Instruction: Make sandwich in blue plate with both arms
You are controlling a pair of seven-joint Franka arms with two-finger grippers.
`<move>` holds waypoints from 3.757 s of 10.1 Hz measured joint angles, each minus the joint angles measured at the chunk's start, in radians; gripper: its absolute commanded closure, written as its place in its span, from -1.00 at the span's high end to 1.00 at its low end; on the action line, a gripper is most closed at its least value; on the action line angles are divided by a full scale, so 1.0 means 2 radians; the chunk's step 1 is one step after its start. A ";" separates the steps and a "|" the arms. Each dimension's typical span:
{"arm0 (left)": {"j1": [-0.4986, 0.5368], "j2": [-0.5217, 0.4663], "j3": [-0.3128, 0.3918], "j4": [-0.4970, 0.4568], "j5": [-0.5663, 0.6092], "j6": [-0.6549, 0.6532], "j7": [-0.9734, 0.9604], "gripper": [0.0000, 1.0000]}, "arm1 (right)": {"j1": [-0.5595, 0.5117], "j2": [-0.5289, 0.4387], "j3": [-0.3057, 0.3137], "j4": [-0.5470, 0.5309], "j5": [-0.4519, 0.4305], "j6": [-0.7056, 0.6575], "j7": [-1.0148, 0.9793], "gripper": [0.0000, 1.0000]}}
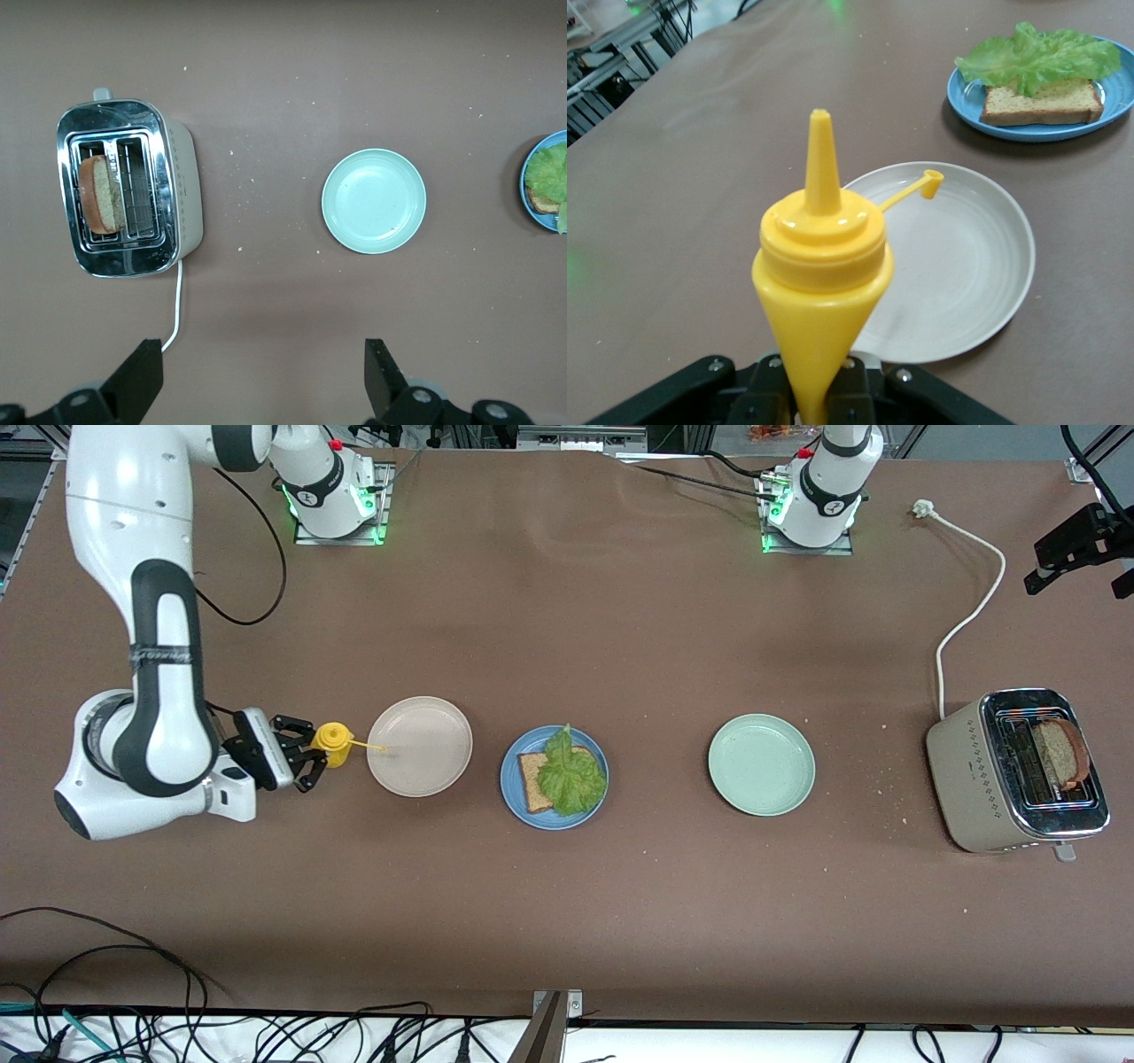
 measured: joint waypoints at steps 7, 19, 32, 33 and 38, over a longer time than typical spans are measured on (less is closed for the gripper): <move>0.046 0.059 0.000 -0.003 0.000 0.001 0.000 1.00 | -0.060 0.067 0.006 -0.020 0.070 -0.041 -0.104 1.00; 0.164 0.232 0.000 0.004 0.033 0.137 0.094 1.00 | -0.115 0.031 -0.075 -0.001 0.129 -0.049 0.028 1.00; 0.174 0.283 0.000 0.011 0.045 0.185 0.134 -1.00 | 0.002 -0.104 -0.074 0.062 -0.009 -0.045 0.591 1.00; 0.174 0.283 0.000 0.013 0.045 0.185 0.138 -1.00 | 0.009 -0.119 -0.064 0.063 -0.040 -0.033 0.635 1.00; 0.174 0.204 -0.007 0.044 0.045 0.066 0.140 -1.00 | -0.017 -0.260 0.166 -0.003 -0.345 0.031 1.006 1.00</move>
